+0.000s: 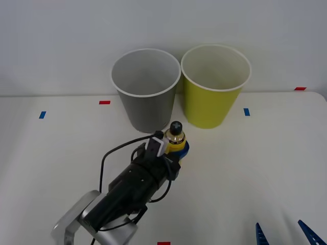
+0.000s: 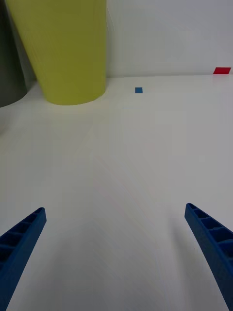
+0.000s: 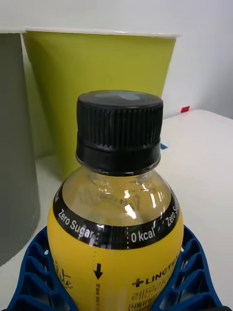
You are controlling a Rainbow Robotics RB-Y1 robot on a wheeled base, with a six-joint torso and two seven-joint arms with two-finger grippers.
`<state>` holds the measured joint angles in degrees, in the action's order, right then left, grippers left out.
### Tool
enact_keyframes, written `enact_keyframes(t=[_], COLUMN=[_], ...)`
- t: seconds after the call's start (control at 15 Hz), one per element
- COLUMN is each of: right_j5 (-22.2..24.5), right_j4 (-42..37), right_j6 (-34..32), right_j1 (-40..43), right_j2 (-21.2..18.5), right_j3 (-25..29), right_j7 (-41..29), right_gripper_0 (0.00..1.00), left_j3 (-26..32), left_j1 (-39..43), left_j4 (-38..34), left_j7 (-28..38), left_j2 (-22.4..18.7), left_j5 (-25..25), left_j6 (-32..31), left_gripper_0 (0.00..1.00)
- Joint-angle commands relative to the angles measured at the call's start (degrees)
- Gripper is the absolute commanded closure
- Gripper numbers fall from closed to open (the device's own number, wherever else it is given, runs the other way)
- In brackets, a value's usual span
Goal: Put cans in the gray bin and PET bottles in the light green bin.
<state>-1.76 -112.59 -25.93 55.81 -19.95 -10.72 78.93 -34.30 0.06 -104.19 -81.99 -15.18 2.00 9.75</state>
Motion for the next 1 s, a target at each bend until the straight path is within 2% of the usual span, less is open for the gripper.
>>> enact_keyframes(t=[0.07,0.2,0.4,0.8,0.87,1.0], right_j5=[0.00,0.00,0.00,0.00,0.00,0.00], right_j4=[0.00,0.00,0.00,0.00,0.00,0.00], right_j6=[0.00,0.00,0.00,0.00,0.00,0.00], right_j1=[0.00,0.00,0.00,0.00,0.00,0.00], right_j2=[0.00,0.00,0.00,0.00,0.00,0.00], right_j3=[0.00,0.00,0.00,0.00,0.00,0.00], right_j7=[0.00,0.00,0.00,0.00,0.00,0.00], right_gripper_0=[0.00,0.00,0.00,0.00,0.00,0.00], left_j3=[4.95,8.11,11.45,10.84,10.84,10.84], left_j1=[-0.50,-1.12,-1.65,-1.82,-1.73,-1.91], left_j4=[-9.90,-15.17,-20.35,-36.97,-39.69,-42.24], left_j7=[-0.01,-0.01,-0.01,-0.37,-0.63,-1.33], left_j2=[0.06,0.06,0.50,0.33,0.24,-0.02], left_j5=[-0.85,-1.03,-1.64,-1.12,-1.12,-1.56], left_j6=[15.13,23.65,30.77,51.42,54.06,55.29], left_gripper_0=[0.84,0.84,0.84,0.85,0.84,0.85])
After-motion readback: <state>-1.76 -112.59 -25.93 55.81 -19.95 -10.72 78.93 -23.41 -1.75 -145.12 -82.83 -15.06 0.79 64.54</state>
